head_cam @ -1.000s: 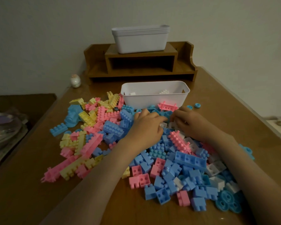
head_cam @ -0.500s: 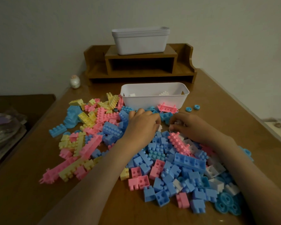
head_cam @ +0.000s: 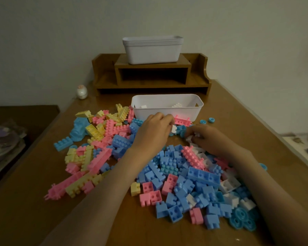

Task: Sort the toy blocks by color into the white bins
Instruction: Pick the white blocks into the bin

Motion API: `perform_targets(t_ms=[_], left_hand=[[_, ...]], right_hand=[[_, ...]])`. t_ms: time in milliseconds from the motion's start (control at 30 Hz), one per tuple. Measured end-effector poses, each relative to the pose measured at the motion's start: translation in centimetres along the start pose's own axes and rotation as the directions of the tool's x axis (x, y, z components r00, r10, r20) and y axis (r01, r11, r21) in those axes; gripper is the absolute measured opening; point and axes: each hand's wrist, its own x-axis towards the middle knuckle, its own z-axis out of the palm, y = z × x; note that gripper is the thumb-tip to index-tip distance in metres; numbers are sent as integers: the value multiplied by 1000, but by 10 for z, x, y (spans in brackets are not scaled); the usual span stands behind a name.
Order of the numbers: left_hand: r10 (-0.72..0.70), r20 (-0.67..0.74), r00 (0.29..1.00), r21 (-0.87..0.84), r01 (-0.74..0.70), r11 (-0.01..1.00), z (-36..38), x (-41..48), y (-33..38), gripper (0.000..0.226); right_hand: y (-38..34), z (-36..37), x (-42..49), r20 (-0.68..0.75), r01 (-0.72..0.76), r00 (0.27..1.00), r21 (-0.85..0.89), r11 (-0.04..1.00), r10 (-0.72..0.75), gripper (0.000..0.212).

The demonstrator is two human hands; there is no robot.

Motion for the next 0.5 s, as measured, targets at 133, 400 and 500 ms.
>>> perform_targets(t_ms=[133,400,500], left_hand=[[-41,-112,993,25,44,999,-9,-2,2,19],[-149,-6,989,-3,149,989,-36,22,-12,17],[-194,-20,981,33,195,980,-42,43,-23,17]], right_hand=[[-4,-10,0,19,-22,1000,-90,996,24,20],[-31,-43,16,-72,45,996,-70,997,-50,12],[-44,-51,35,-172,77,981,-60,995,-86,15]])
